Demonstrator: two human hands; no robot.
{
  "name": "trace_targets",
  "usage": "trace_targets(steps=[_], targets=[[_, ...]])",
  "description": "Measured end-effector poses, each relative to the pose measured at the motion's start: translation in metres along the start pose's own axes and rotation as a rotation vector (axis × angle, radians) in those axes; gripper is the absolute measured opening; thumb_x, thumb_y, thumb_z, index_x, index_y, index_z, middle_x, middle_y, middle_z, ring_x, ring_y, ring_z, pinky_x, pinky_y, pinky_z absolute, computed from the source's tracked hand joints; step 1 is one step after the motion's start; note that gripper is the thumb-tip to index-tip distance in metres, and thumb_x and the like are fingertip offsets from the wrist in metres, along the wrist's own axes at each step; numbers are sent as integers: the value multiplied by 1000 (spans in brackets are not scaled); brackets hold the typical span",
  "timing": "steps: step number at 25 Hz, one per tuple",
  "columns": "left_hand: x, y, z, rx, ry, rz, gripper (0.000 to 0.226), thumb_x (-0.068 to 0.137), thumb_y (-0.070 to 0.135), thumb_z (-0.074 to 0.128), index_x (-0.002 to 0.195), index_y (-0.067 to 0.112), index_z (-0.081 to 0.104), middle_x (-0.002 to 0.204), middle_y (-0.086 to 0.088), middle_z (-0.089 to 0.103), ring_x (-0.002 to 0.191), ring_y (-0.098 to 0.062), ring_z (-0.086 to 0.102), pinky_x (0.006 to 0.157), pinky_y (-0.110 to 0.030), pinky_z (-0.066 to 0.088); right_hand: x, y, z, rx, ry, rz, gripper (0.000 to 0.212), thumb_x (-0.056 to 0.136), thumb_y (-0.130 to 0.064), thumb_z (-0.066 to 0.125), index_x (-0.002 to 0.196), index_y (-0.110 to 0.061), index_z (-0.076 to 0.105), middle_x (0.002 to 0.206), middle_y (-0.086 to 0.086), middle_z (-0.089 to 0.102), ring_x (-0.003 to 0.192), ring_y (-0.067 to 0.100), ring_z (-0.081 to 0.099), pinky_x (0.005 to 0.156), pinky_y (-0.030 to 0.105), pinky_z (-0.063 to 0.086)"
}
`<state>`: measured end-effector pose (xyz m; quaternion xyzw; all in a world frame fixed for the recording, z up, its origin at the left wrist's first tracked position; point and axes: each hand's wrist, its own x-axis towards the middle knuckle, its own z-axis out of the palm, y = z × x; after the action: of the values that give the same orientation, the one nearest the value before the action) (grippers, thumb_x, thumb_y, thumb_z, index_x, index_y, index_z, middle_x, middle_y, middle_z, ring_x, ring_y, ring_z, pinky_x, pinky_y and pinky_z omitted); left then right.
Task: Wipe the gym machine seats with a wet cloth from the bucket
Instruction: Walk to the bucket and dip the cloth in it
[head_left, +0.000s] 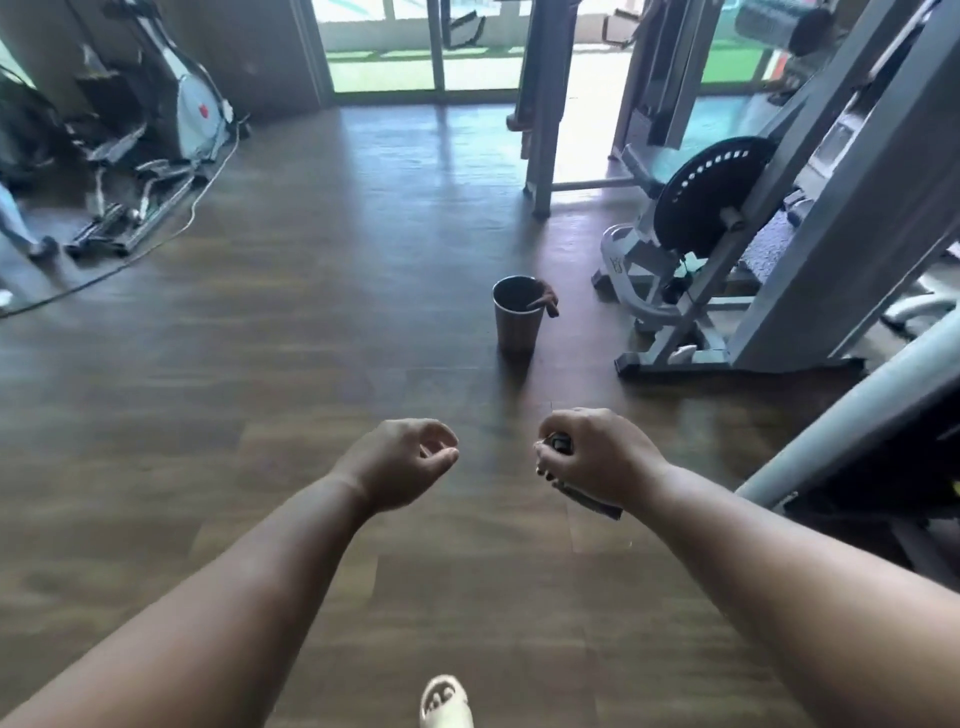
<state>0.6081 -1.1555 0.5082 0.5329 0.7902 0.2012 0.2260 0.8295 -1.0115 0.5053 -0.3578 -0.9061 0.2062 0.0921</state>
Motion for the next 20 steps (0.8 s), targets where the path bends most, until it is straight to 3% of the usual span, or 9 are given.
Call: trace_targets(steps=[6, 12, 15, 17, 20], targets=[[172, -22, -60, 29, -52, 62, 12, 89, 41, 65, 95, 33, 72, 84, 17, 69, 79, -1, 65, 80, -27, 54, 152, 22, -15, 56, 14, 109, 21, 82, -46, 63, 95, -30, 69, 94, -8, 71, 85, 15, 64, 76, 34, 54], [365, -36, -100, 54, -17, 94, 10, 89, 40, 66, 94, 35, 73, 84, 19, 68, 78, 2, 65, 80, -27, 54, 348, 81, -41, 49, 8, 61, 19, 86, -40, 66, 100, -28, 72, 101, -2, 73, 94, 22, 66, 80, 32, 52], [457, -45, -128, 46, 25, 62, 5, 88, 38, 67, 91, 37, 72, 81, 20, 68, 75, 3, 65, 77, -27, 54, 460, 104, -61, 37, 8, 26, 19, 88, -36, 66, 102, -26, 74, 100, 1, 74, 98, 24, 64, 87, 28, 41], [507, -52, -147, 28, 45, 41, 3, 88, 38, 68, 89, 39, 71, 81, 20, 68, 74, 5, 65, 76, -26, 54, 525, 111, -71, 14, 2, 6, 19, 87, -36, 66, 101, -27, 74, 97, 0, 74, 96, 21, 64, 80, 24, 36], [584, -75, -176, 19, 67, 19, 5, 88, 36, 68, 90, 36, 72, 81, 18, 69, 74, 4, 65, 75, -24, 53, 623, 114, -74, 33, -16, 8, 18, 85, -39, 66, 98, -28, 73, 93, -1, 72, 88, 22, 65, 70, 27, 44]])
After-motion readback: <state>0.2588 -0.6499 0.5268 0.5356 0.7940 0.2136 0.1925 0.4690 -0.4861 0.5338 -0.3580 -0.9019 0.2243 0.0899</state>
